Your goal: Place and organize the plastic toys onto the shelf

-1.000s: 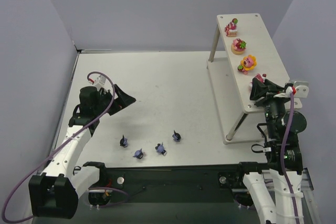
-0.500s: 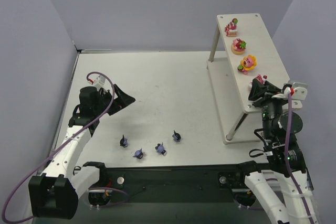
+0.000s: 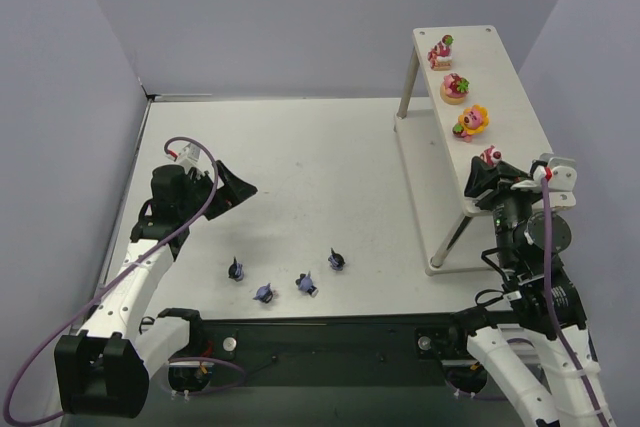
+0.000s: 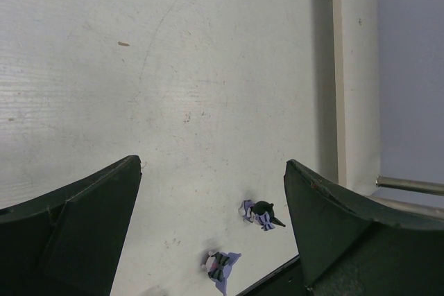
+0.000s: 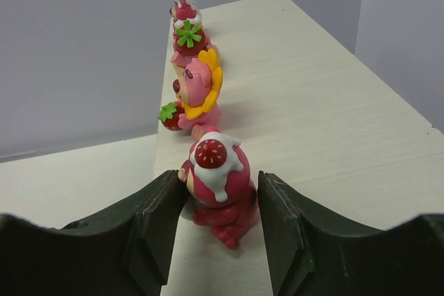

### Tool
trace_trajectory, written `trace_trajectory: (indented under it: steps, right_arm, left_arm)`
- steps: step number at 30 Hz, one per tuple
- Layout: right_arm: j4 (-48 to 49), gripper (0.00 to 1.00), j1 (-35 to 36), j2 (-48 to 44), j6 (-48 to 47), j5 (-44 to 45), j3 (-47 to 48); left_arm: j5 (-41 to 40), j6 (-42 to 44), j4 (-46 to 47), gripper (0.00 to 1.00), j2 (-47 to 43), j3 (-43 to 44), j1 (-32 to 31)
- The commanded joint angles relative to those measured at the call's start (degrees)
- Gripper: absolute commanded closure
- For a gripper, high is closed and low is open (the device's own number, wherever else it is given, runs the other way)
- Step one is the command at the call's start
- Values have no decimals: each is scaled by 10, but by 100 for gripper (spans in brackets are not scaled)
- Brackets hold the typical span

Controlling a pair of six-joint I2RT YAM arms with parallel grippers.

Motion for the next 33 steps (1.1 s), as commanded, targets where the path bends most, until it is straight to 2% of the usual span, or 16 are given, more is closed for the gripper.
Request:
trace_trajectory:
  steps: [1,18,28,33]
  right_arm:
    - [-95,52,4,7,4,41,12]
    - [-125,36,5,23,14,33,64]
    - [-147,21,5,41,6,26,121]
    - [-154,18,4,46,2,37,136]
  left_arm:
    - [-5,9,3,6,-6,6,-1]
    - [-6,9,3,6,-10,5,-3]
    - [-7,10,3,6,-11,6,-2]
    - [-7,10,3,6,-12,5,-3]
